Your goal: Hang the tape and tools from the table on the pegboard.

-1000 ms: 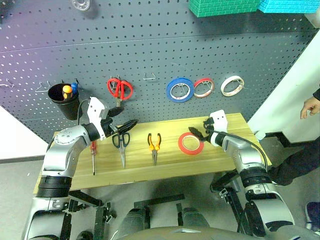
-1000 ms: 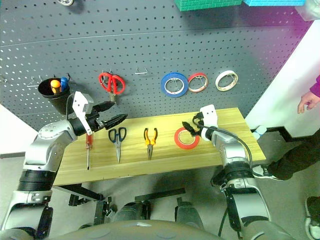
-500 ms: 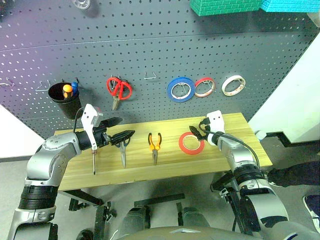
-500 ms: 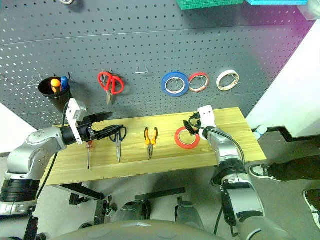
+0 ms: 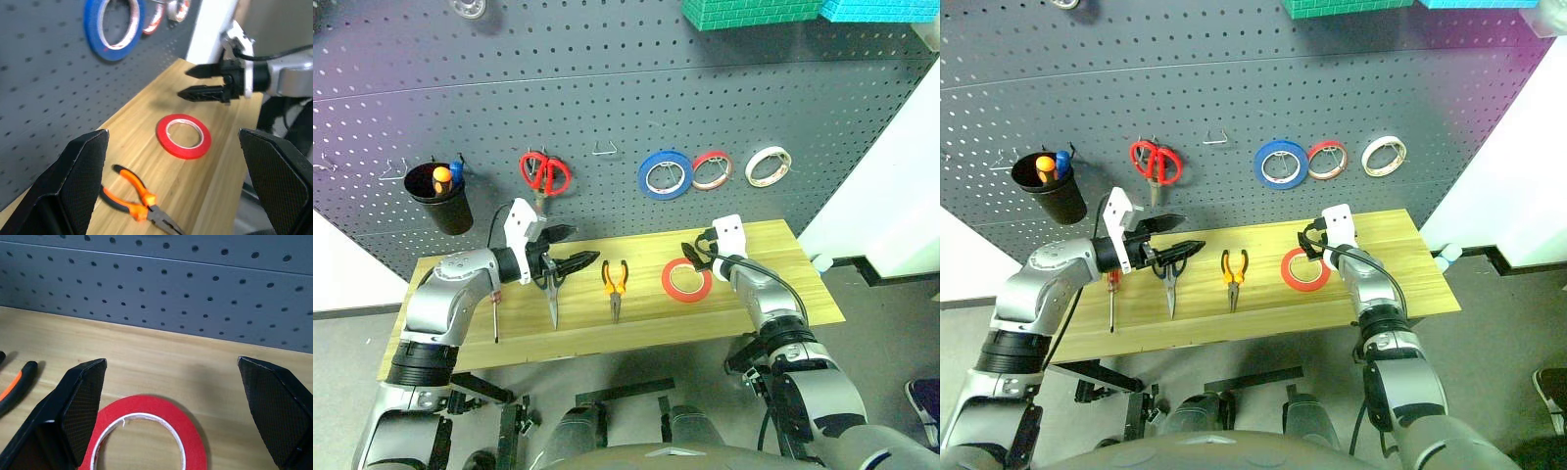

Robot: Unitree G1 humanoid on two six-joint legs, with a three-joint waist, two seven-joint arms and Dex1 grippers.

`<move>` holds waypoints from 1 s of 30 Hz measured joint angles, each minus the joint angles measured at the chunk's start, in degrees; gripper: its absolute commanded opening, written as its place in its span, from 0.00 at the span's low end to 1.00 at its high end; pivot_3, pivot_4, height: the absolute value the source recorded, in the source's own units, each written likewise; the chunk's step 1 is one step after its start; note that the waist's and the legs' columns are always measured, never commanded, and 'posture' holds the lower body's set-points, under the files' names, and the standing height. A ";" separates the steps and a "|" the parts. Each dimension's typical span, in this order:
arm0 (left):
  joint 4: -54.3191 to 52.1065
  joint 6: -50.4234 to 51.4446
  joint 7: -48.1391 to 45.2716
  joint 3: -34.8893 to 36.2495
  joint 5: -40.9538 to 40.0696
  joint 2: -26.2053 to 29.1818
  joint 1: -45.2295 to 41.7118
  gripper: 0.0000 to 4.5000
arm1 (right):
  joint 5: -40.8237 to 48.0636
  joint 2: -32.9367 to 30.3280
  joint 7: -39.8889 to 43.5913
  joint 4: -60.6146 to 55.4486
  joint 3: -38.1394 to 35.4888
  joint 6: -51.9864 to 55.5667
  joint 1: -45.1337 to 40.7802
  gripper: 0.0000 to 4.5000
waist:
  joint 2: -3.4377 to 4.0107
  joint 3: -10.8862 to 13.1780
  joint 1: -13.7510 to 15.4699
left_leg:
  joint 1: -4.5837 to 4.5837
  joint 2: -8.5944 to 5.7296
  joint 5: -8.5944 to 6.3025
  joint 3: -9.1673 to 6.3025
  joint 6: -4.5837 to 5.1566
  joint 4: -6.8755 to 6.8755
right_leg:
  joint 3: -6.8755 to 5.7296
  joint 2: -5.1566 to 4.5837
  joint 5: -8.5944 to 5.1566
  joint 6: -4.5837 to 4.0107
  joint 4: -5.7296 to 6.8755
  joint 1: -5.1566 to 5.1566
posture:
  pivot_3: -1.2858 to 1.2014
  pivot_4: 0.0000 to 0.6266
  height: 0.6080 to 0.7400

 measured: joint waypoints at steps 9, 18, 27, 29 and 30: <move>0.31 0.36 -0.53 -2.71 1.18 -1.08 -1.03 0.99 | -3.99 0.51 -2.11 10.49 1.95 0.91 -3.53 1.00 | 0.04 0.16 -0.03 | 0.00 0.00 0.00 0.02 0.01 0.00 | 0.03 0.00 0.00 0.00 -0.01 0.00 | 0.48 0.20 1.00; -2.40 2.86 -0.55 -2.68 0.98 -0.67 -1.30 0.99 | -6.12 -0.47 -0.20 12.67 3.29 4.59 -6.32 1.00 | 0.02 1.48 0.12 | -0.01 0.01 -0.01 0.01 0.03 -0.01 | 0.03 -0.01 0.00 0.00 -0.03 0.00 | 0.49 0.27 1.00; -7.15 5.56 1.12 -0.30 -0.87 0.41 1.40 0.99 | -6.18 -1.69 0.24 9.87 3.40 6.03 -5.82 1.00 | -0.17 5.71 0.11 | -0.11 0.05 -0.02 0.02 0.06 0.02 | 0.04 -0.07 0.01 -0.02 -0.03 -0.08 | 0.50 0.47 1.00; -7.67 6.50 1.54 -0.19 -1.24 0.84 1.51 0.99 | -6.12 -2.25 0.27 8.35 3.35 6.99 -5.40 1.00 | -0.28 6.86 0.12 | -0.16 0.05 -0.05 0.03 0.11 0.01 | 0.04 -0.09 0.00 -0.02 -0.05 -0.12 | 0.50 0.49 1.00; -7.99 6.79 1.78 -0.14 -1.35 1.06 1.50 0.99 | -6.09 -2.53 0.22 7.84 3.27 7.54 -5.31 1.00 | -0.35 7.41 0.14 | -0.20 0.05 -0.06 0.03 0.13 0.01 | 0.04 -0.10 0.01 -0.02 -0.06 -0.17 | 0.50 0.51 1.00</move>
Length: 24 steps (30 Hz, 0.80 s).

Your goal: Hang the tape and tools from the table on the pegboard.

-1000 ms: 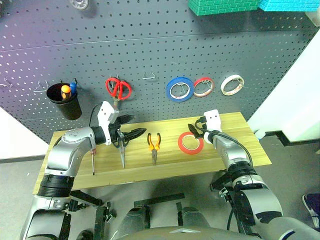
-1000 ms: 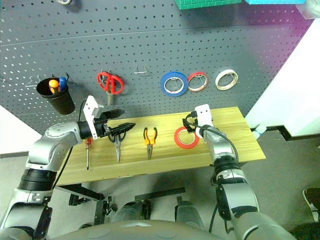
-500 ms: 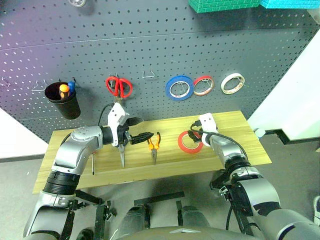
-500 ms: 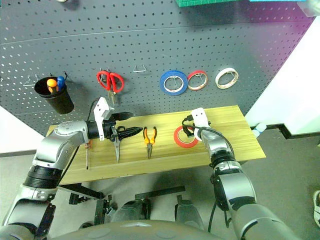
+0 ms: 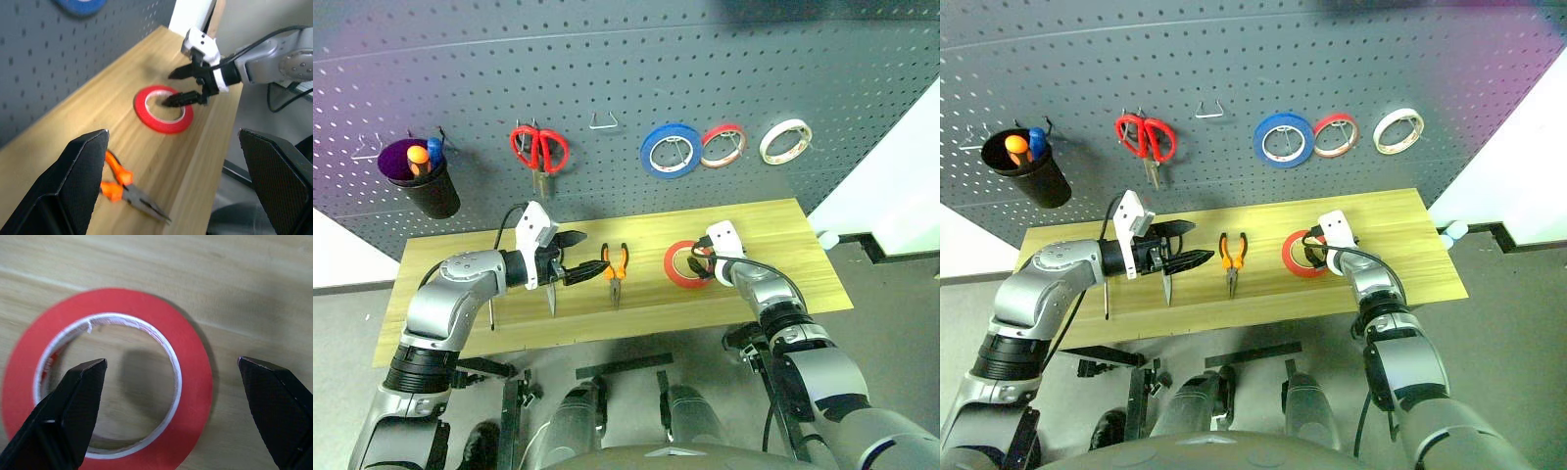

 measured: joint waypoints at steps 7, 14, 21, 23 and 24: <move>-1.84 2.28 0.73 0.53 -1.45 0.46 -0.26 0.99 | 1.10 -0.58 0.02 -3.36 -1.70 2.84 0.23 1.00 | -0.36 2.01 -0.05 | -0.31 0.00 -0.06 0.08 0.10 0.02 | -0.01 -0.05 0.00 0.00 -0.04 -0.27 | 0.50 0.56 1.00; -2.51 3.15 0.56 0.55 -2.45 1.01 -0.70 0.99 | 1.56 -0.74 0.51 -6.40 -2.38 4.78 1.22 1.00 | -0.55 2.90 -0.01 | -0.31 0.00 -0.07 0.09 0.10 0.05 | -0.01 -0.07 0.00 0.00 -0.06 -0.27 | 0.49 0.57 1.00; -2.95 1.58 0.57 0.55 -2.44 1.07 -1.26 0.99 | 1.63 -0.64 0.96 -8.15 -2.13 5.18 2.40 1.00 | -0.60 2.95 -0.01 | -0.31 0.00 -0.09 0.09 0.11 0.01 | -0.01 -0.09 0.00 0.00 -0.12 -0.27 | 0.50 0.57 1.00; -2.95 1.51 0.62 0.55 -2.50 1.00 -1.47 0.99 | 1.63 -0.57 0.89 -7.86 -2.13 5.44 2.19 1.00 | -0.60 2.95 -0.02 | -0.31 0.01 -0.09 0.09 0.11 0.01 | -0.01 -0.09 0.00 0.00 -0.13 -0.26 | 0.50 0.57 1.00; -2.95 1.47 0.67 0.54 -2.50 0.99 -1.47 0.99 | 1.63 -0.55 0.90 -7.62 -2.13 5.45 2.06 0.96 | -0.61 2.95 -0.03 | -0.31 0.01 -0.09 0.09 0.11 0.01 | -0.01 -0.09 0.00 0.00 -0.14 -0.26 | 0.50 0.57 1.00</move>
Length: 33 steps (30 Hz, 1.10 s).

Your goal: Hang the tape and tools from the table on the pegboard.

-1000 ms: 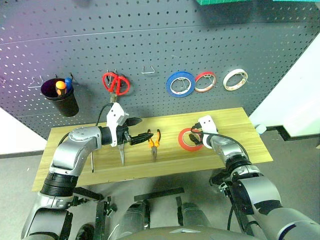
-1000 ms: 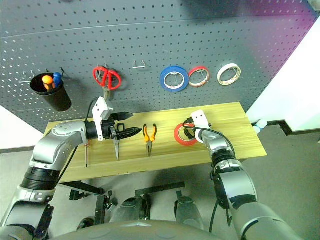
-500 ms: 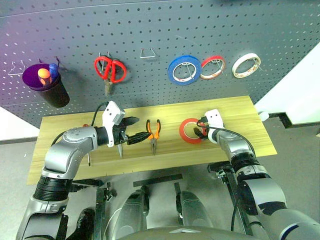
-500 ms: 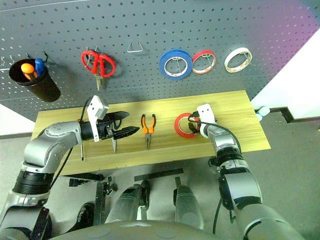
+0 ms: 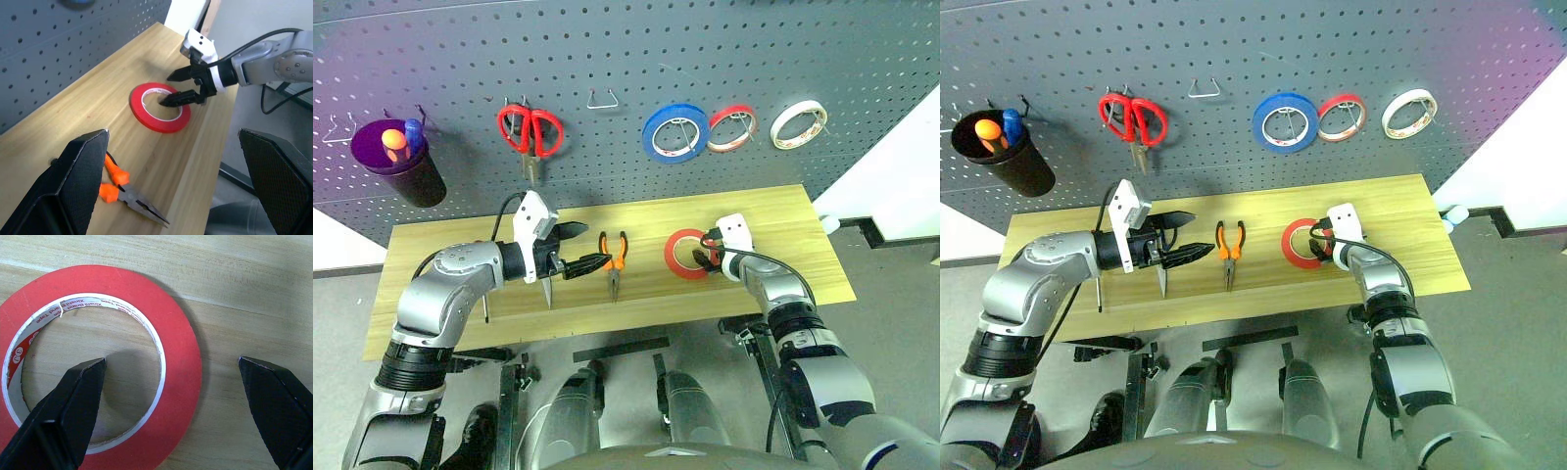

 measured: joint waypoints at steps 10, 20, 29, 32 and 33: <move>-0.28 0.01 0.66 0.01 -0.10 -0.02 0.08 1.00 | -0.04 0.59 0.28 2.85 0.74 -0.21 -2.27 0.27 | -0.03 0.01 0.14 | 0.00 0.01 -0.02 -0.01 0.02 -0.04 | -0.02 -0.04 0.01 -0.02 -0.27 0.08 | 0.50 0.56 1.00; -1.19 0.34 0.94 0.65 -0.79 0.10 0.13 1.00 | -0.77 0.48 0.32 3.75 1.77 -1.41 -2.80 0.16 | -0.03 0.01 0.10 | 0.00 0.01 -0.16 -0.01 0.19 -0.13 | -0.06 -0.06 0.09 -0.10 -0.81 0.12 | 0.50 0.55 1.00; -1.20 0.42 0.99 1.02 -1.20 0.18 0.14 1.00 | -0.76 0.05 1.47 1.73 1.65 -3.19 -0.84 0.16 | -0.02 0.01 0.12 | -0.10 0.01 -0.18 0.00 0.20 -0.21 | -0.07 -0.07 0.09 -0.10 -0.86 0.11 | 0.50 0.52 1.00; -1.18 0.22 0.98 1.08 -1.20 0.19 0.14 1.00 | -0.22 -0.17 2.25 -0.71 0.80 -3.70 0.79 0.16 | -0.02 0.01 0.15 | -0.47 0.01 -0.17 -0.01 0.19 -0.20 | -0.12 -0.06 0.10 -0.09 -0.84 -0.22 | 0.49 0.51 1.00; -1.16 0.15 0.99 1.18 -1.21 0.19 0.14 1.00 | 0.69 -0.28 2.99 -2.12 -0.04 -3.75 1.90 0.16 | -0.02 0.01 0.18 | -0.60 0.00 -0.17 -0.01 0.19 -0.21 | -0.15 -0.06 0.10 -0.08 -0.84 -0.35 | 0.49 0.51 1.00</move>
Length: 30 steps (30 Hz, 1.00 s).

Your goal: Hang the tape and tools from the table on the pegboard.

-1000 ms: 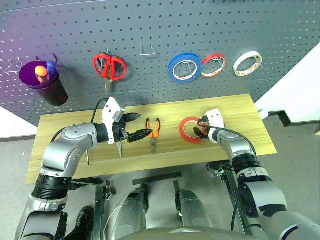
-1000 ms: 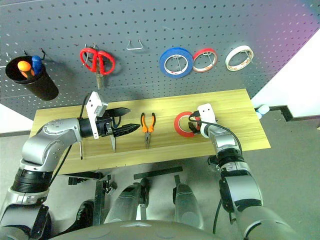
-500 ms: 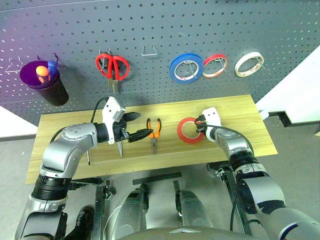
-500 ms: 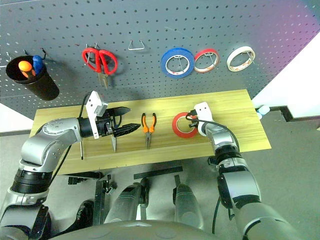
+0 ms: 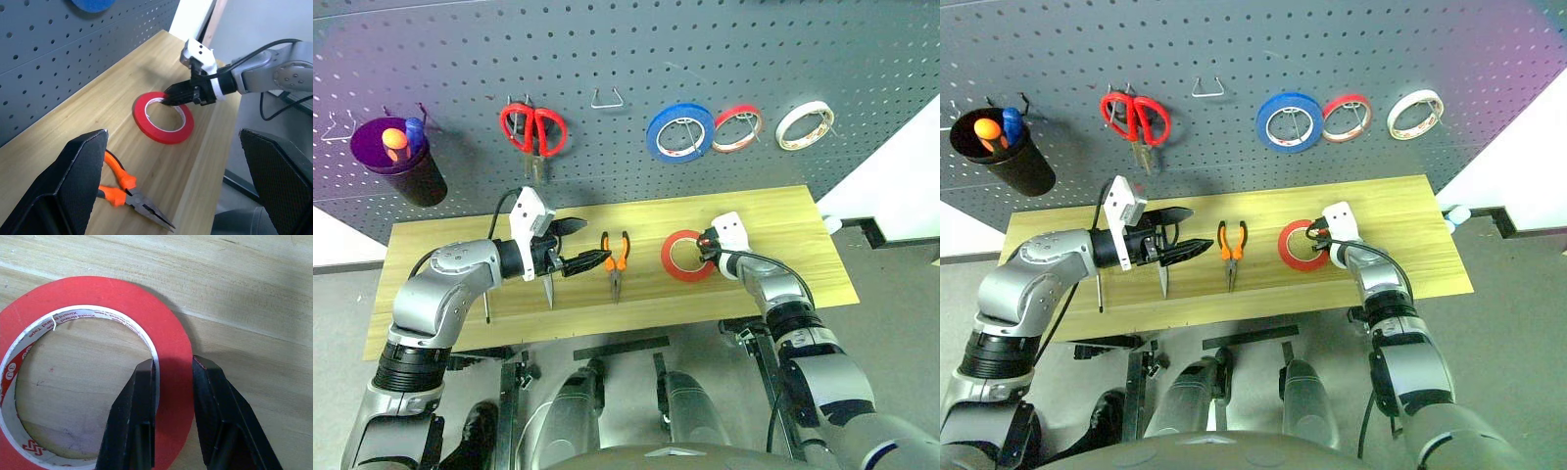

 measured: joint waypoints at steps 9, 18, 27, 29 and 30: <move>1.87 -1.66 -0.50 0.15 0.10 -0.01 -1.15 1.00 | 3.63 -0.97 3.70 -5.73 -2.82 0.36 5.33 0.16 | 0.00 0.00 0.00 | -0.01 -0.01 0.00 0.02 -0.02 -0.05 | -0.11 0.01 0.00 0.01 -0.01 -0.01 | 0.49 0.46 1.00; 3.62 -3.64 -1.16 0.17 0.50 -0.02 -2.87 1.00 | 7.81 -1.62 4.23 -7.09 -6.89 2.51 6.42 0.16 | 0.01 0.00 -0.11 | -0.05 -0.01 0.15 0.09 -0.25 -0.07 | -0.11 0.04 0.00 0.02 0.04 -0.11 | 0.48 0.42 1.00; 3.54 -3.51 -0.99 2.06 -1.78 -0.86 -3.17 1.00 | 12.44 -2.21 4.07 -9.59 -12.17 2.32 6.99 0.16 | 0.02 -0.02 -0.09 | -0.06 -0.01 0.25 0.16 -0.42 -0.03 | -0.13 0.05 0.02 0.07 0.09 -0.13 | 0.48 0.37 1.00; 3.40 -3.48 -0.74 2.31 -2.36 -1.36 -3.23 1.00 | 13.07 -2.28 4.07 -9.59 -12.91 2.31 7.12 0.16 | 0.03 -0.03 -0.08 | -0.06 -0.01 0.26 0.18 -0.43 -0.01 | -0.15 0.06 0.03 0.08 0.10 -0.13 | 0.48 0.36 1.00; 3.09 -3.41 -0.56 2.32 -2.72 -1.61 -3.24 1.00 | 13.44 -2.38 4.07 -9.59 -13.16 2.29 7.11 0.16 | 0.03 -0.03 -0.08 | -0.06 0.00 0.26 0.20 -0.43 0.01 | -0.15 0.06 0.03 0.09 0.11 -0.13 | 0.48 0.35 1.00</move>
